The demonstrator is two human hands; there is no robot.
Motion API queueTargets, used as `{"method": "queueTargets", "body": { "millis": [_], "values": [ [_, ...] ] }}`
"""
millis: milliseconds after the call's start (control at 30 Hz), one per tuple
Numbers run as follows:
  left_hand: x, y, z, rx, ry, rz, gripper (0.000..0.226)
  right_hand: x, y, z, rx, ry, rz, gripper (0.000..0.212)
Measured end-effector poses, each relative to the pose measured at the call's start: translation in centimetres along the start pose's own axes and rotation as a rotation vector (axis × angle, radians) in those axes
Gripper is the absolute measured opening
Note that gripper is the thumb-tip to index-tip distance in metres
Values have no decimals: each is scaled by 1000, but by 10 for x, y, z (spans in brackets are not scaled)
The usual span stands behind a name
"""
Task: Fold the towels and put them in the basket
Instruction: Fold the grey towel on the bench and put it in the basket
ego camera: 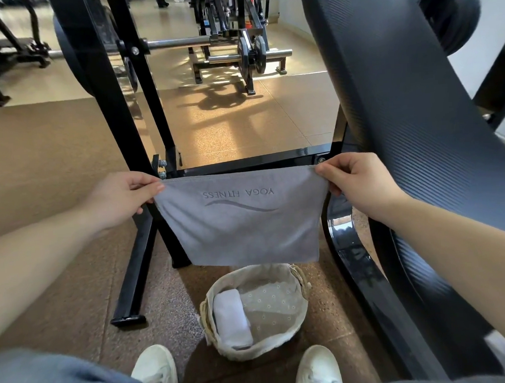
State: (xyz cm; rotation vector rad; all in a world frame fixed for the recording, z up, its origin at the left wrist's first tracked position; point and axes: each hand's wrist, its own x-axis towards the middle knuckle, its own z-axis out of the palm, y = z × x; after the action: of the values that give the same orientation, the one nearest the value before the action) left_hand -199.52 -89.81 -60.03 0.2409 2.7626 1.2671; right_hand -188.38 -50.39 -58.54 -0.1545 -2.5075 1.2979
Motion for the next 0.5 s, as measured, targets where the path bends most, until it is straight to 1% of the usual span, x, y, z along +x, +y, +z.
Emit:
{"method": "queueTargets", "body": {
  "millis": [33,133,167,367,500],
  "values": [
    [1,1,1,-47,0,-43,10,1,1,1,-4,-8,12,17],
    [1,14,8,-456,-15,-297,13,2,3,4,-39,-36,57,15],
    [0,19,11,-532,-9,-345,11,1,4,6,-27,-37,79,15],
    [-4,44,37,-629,-12,-412,9,0,2,20,255,-10,371,16],
    [-9,55,49,-653,-49,-395,17,-6,-9,33,410,-33,453,18]
  ]
}}
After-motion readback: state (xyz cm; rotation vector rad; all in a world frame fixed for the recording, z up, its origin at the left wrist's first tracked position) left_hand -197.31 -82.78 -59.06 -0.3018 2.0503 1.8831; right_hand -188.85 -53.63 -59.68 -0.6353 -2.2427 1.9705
